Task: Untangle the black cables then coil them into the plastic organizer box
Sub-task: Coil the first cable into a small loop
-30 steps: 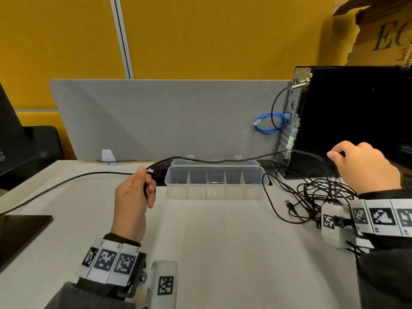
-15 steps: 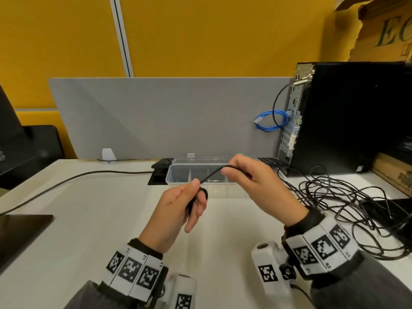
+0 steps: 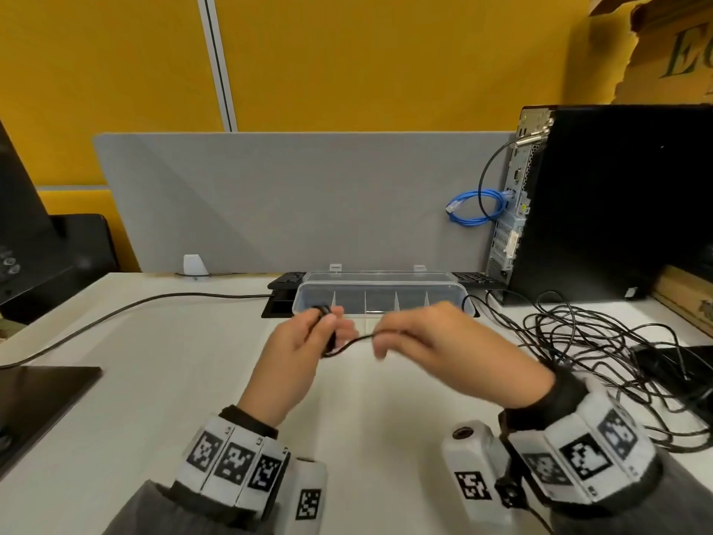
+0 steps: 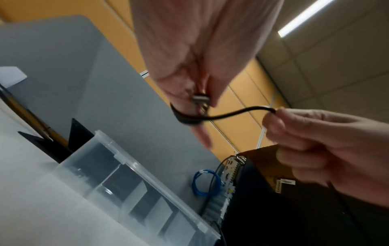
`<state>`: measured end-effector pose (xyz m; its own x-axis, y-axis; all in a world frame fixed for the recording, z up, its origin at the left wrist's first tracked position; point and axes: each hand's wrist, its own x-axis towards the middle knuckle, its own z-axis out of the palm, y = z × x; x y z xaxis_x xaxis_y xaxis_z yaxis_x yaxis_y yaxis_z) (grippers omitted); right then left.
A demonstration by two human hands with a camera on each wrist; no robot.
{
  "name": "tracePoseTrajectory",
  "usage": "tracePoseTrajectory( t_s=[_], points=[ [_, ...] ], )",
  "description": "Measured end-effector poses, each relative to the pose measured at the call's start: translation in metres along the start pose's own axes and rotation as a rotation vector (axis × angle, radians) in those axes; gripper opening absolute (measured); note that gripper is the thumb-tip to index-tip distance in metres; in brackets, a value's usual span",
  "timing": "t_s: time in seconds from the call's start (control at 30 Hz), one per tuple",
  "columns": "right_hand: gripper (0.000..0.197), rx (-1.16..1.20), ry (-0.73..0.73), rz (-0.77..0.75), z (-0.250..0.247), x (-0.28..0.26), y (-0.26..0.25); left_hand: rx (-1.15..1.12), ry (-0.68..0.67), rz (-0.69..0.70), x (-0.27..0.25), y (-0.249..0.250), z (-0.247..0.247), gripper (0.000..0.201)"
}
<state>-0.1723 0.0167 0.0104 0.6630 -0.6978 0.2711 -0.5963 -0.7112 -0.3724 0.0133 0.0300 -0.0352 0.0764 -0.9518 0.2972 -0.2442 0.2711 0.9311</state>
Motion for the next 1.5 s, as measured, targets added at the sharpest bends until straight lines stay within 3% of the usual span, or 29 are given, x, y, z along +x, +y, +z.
tracePoseTrajectory(
  t_s=[0.1, 0.17, 0.2, 0.27, 0.37, 0.43, 0.53, 0.6, 0.7, 0.77, 0.8, 0.87, 0.93, 1.03, 1.1, 1.17, 1.23, 1.3, 1.4, 1.43, 1.5],
  points=[
    [0.021, 0.036, 0.413, -0.031, -0.005, 0.001, 0.004, -0.108, -0.319, -0.056, -0.010, 0.012, 0.010, 0.039],
    [0.029, 0.052, 0.494, -0.007, 0.000, 0.003, 0.007, -0.248, -0.453, -0.084, -0.016, 0.020, 0.012, 0.047],
    [0.032, 0.040, 0.460, 0.026, 0.003, 0.003, 0.010, -0.320, -0.473, -0.086, -0.017, 0.022, 0.011, 0.050],
    [0.036, 0.003, 0.279, 0.126, 0.002, 0.003, 0.019, -0.454, -0.346, -0.106, -0.015, 0.025, 0.005, 0.049],
    [0.041, -0.015, 0.052, 0.268, -0.016, -0.002, 0.045, -0.660, 0.067, -0.088, 0.000, 0.017, -0.015, 0.042],
    [0.040, -0.029, 0.058, 0.345, -0.037, -0.011, 0.063, -0.827, 0.295, -0.077, 0.010, 0.009, -0.037, 0.038],
    [0.035, -0.149, 0.251, 0.517, -0.066, -0.034, 0.092, -1.023, 0.580, -0.069, 0.017, -0.005, -0.074, 0.030],
    [0.042, -0.242, 0.441, 0.647, -0.077, -0.052, 0.110, -1.022, 0.658, -0.072, 0.017, -0.010, -0.084, 0.029],
    [0.040, -0.412, 0.641, 0.841, -0.081, -0.069, 0.123, -0.908, 0.643, -0.101, 0.015, -0.007, -0.072, 0.031],
    [0.030, -0.461, 0.474, 0.905, -0.080, -0.066, 0.119, -0.824, 0.592, -0.121, 0.014, -0.003, -0.056, 0.030],
    [0.046, -0.475, 0.305, 0.911, -0.078, -0.060, 0.113, -0.782, 0.557, -0.135, 0.013, -0.002, -0.049, 0.030],
    [0.087, -0.489, 0.035, 0.823, -0.072, -0.046, 0.090, -0.657, 0.444, -0.150, 0.012, -0.003, -0.037, 0.032],
    [0.097, -0.465, -0.057, 0.602, -0.058, -0.030, 0.057, -0.501, 0.293, -0.135, 0.011, -0.003, -0.026, 0.036],
    [0.074, -0.211, -0.096, 0.259, -0.018, -0.009, 0.010, -0.316, 0.076, -0.122, 0.004, 0.003, -0.012, 0.040],
    [0.046, -0.048, -0.052, 0.142, 0.009, 0.001, -0.001, -0.237, -0.037, -0.131, -0.002, 0.010, -0.006, 0.041],
    [0.028, -0.056, 0.114, 0.131, 0.022, 0.006, -0.001, -0.287, -0.137, -0.155, -0.007, 0.016, -0.003, 0.041],
    [0.028, -0.267, 0.206, 0.174, 0.028, 0.006, 0.002, -0.498, -0.211, -0.165, -0.011, 0.022, 0.000, 0.038],
    [0.032, -0.355, 0.059, 0.149, 0.034, 0.005, 0.000, -0.705, -0.207, -0.112, -0.011, 0.024, 0.002, 0.032],
    [0.034, -0.031, -0.343, 0.068, 0.036, 0.001, -0.012, -0.741, -0.051, -0.049, -0.001, 0.012, 0.001, 0.033],
    [0.032, 0.025, -0.395, 0.049, 0.032, 0.000, -0.014, -0.660, 0.007, -0.038, 0.002, 0.007, 0.000, 0.032],
    [0.028, 0.013, -0.262, 0.016, 0.021, 0.000, -0.014, -0.366, 0.025, -0.042, 0.002, 0.002, -0.002, 0.032]
  ],
)
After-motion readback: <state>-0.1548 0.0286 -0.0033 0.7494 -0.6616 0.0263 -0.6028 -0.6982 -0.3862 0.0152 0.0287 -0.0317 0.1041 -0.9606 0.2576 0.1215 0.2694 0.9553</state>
